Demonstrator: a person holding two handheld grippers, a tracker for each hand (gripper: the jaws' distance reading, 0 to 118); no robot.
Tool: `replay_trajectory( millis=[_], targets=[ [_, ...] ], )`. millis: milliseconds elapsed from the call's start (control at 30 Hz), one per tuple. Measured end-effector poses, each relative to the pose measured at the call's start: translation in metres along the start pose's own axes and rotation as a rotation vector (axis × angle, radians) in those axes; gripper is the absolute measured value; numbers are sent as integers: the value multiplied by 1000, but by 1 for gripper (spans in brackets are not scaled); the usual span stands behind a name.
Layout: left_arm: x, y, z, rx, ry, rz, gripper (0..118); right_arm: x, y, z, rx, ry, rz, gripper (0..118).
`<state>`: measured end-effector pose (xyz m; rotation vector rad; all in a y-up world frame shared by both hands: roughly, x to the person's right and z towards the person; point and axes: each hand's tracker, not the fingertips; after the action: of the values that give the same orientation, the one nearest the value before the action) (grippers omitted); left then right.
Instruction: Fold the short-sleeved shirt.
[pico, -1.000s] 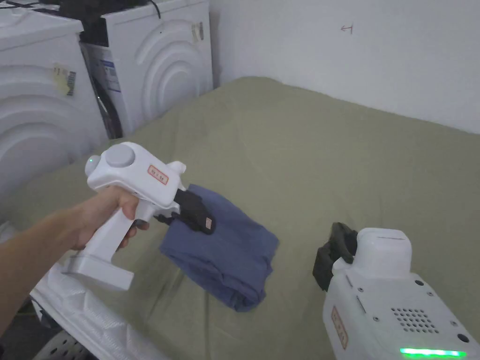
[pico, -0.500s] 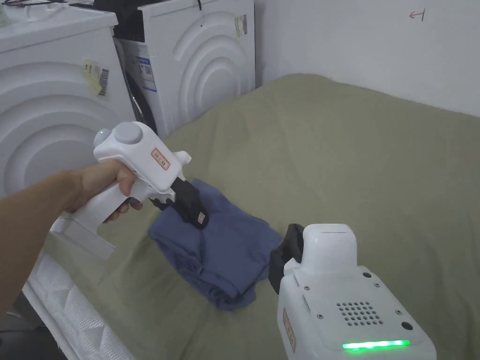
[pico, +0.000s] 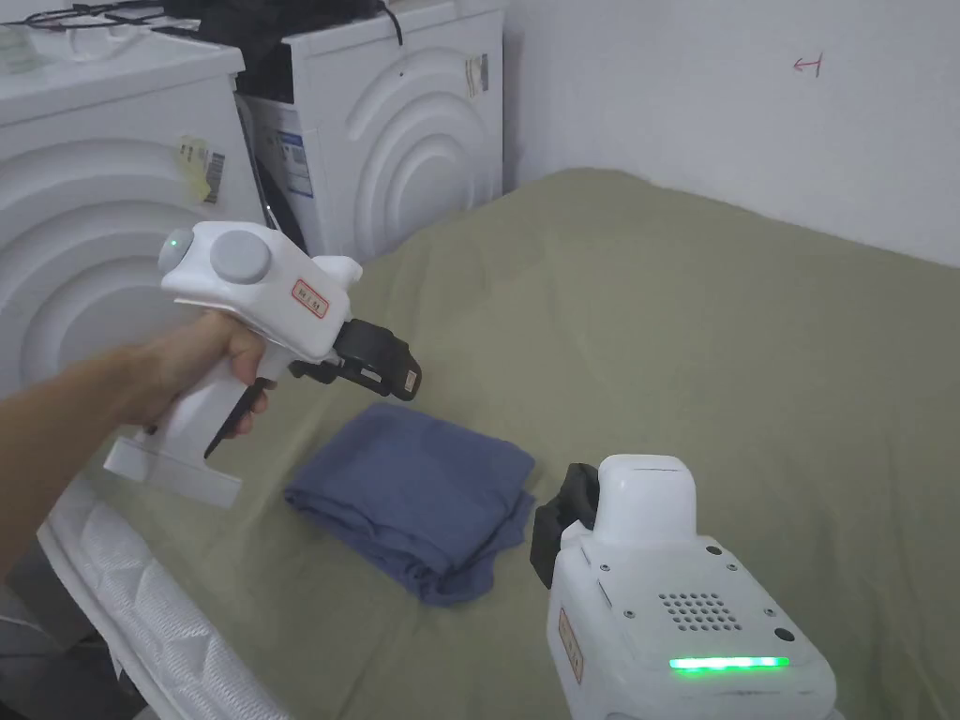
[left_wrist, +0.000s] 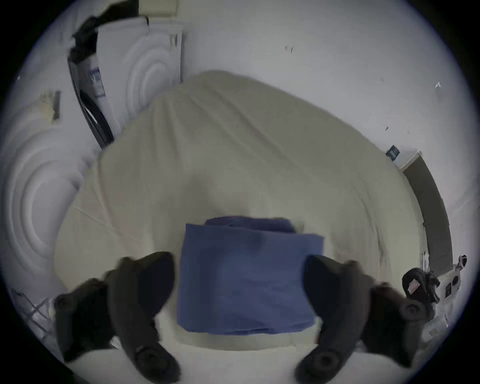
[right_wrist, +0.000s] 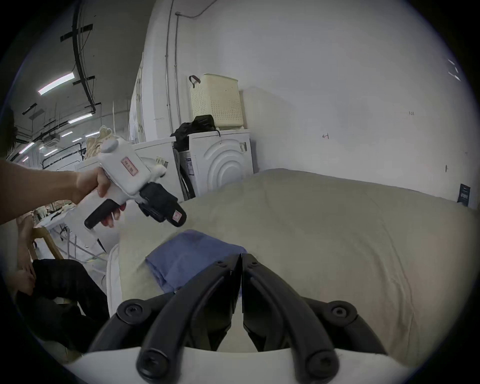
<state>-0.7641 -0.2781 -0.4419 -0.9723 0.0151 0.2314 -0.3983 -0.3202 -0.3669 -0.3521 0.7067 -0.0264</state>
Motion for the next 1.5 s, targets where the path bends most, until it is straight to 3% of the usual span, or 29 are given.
replay_trajectory(
  millis=[33,67,233,367,433,533,733,1000,1500],
  targets=[
    [10,-3,9,62,-16,2,23,2,4,8,2,-5,1,7],
    [45,-21,27,117,-39,7,0,6,7,18,6,-10,6,7],
    [161,-59,57,205,-194,-16,0,49,25,98,47,-87,3,7],
    [269,-105,60,345,-277,5,0,108,38,179,80,-228,-20,7],
    [334,-128,60,412,-228,-28,0,139,42,221,85,-311,-27,7],
    [441,-167,60,531,-65,-193,0,182,41,284,66,-426,36,7],
    [568,-204,64,649,-61,-306,0,241,35,368,70,-604,52,7],
    [608,-212,80,740,-17,-315,1,267,36,408,165,-730,-6,7],
    [591,-207,94,753,-7,-350,1,258,41,402,215,-739,14,7]
  ],
)
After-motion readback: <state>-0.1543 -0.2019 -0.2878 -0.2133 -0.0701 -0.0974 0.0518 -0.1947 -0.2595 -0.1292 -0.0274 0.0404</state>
